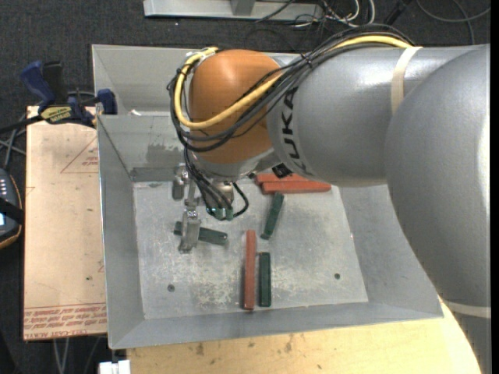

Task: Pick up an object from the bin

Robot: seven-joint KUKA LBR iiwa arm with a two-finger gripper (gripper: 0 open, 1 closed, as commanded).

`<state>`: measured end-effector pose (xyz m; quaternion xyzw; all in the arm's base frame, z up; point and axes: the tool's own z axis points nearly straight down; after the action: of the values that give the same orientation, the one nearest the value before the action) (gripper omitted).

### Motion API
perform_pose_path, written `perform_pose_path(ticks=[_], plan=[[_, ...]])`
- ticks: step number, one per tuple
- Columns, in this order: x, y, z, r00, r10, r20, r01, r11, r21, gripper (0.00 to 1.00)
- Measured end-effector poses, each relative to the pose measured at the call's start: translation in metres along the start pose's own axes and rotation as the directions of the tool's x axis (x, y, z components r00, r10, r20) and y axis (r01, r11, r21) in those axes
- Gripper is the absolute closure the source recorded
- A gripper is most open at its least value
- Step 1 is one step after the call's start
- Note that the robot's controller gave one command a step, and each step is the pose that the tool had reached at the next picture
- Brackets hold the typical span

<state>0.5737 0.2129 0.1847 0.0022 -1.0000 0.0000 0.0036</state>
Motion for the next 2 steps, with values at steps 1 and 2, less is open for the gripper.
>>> perform_pose_path(ticks=[1, 2], plan=[[-0.002, -0.001, -0.005, 1.0, 0.004, 0.008, -0.004, 1.0, -0.001, 0.0], [0.0, -0.028, 0.05, 0.992, 0.122, 0.009, -0.122, 0.993, -0.003, 0.0]])
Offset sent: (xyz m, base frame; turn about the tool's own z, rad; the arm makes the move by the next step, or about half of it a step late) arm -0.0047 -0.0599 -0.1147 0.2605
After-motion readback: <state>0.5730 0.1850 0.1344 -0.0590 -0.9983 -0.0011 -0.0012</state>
